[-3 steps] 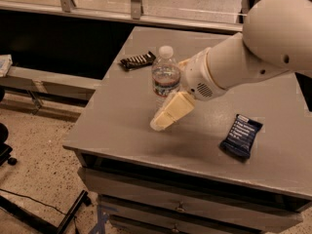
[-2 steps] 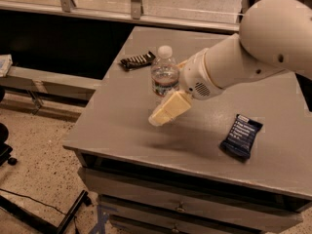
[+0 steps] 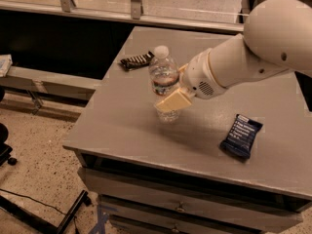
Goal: Knock water bottle over
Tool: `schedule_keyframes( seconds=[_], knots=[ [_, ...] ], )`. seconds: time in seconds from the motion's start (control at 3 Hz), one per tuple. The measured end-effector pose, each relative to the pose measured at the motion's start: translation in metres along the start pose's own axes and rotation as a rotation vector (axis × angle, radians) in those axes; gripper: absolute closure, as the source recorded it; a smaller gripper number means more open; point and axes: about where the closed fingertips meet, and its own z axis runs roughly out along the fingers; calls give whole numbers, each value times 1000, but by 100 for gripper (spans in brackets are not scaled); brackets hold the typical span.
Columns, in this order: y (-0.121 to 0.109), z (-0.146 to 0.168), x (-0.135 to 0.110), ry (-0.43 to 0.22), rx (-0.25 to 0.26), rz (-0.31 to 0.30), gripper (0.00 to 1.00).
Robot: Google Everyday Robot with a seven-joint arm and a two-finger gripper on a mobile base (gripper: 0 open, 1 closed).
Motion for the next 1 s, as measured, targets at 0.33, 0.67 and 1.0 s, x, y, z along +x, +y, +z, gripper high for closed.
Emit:
schedule_keyframes(
  seconds=[0.33, 0.67, 1.0],
  knots=[
    [-2, -13, 1, 7, 17, -2, 84],
    [-2, -34, 1, 39, 45, -36, 100],
    [-3, -56, 3, 93, 87, -79, 100]
  ],
)
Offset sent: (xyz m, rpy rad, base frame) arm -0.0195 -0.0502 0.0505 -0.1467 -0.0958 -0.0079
